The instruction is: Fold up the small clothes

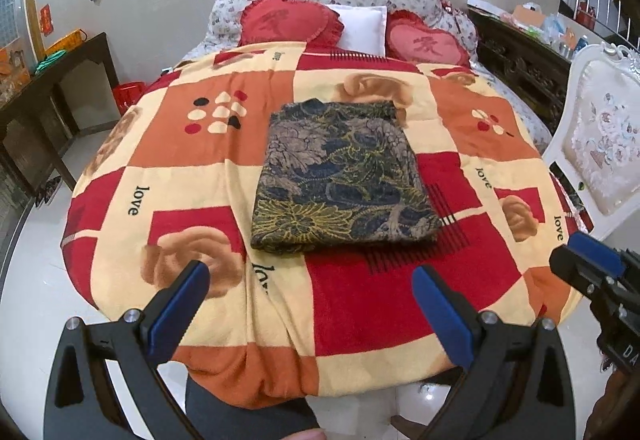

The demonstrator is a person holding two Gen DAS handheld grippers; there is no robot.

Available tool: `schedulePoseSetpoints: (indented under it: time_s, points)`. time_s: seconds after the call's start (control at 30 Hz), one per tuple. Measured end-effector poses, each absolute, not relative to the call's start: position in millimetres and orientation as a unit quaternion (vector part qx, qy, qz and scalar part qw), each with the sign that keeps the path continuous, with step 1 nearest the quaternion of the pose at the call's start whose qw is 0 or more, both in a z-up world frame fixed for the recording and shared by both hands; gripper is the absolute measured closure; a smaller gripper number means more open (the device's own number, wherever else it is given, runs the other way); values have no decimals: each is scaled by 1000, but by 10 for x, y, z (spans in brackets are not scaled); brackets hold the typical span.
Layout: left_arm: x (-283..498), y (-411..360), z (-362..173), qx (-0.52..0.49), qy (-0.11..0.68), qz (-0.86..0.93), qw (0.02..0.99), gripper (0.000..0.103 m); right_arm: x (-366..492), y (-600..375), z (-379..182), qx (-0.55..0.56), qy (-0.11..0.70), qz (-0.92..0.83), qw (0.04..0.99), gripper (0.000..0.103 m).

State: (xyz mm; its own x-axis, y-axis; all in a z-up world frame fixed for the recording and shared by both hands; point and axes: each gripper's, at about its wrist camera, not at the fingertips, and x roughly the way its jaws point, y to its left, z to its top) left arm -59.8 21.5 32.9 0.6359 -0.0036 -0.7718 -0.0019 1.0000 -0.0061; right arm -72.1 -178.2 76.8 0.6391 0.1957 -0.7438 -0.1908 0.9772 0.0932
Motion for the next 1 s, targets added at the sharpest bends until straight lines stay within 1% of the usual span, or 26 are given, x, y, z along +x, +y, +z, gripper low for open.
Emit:
schedulePoseSetpoints:
  time_s: [0.27,0.63,1.0]
  points:
    - [-604,183,365,-1,428,2,904,0,-739,-1838,841,6,405,110,908,62]
    - [-352,38,403,8,444,-15,896,0,-516,-1959,865,8,409,99,907,62]
    - [20,73,159,-9,466,-19,884,0,-252,-1959,728,9,442,98,892,62]
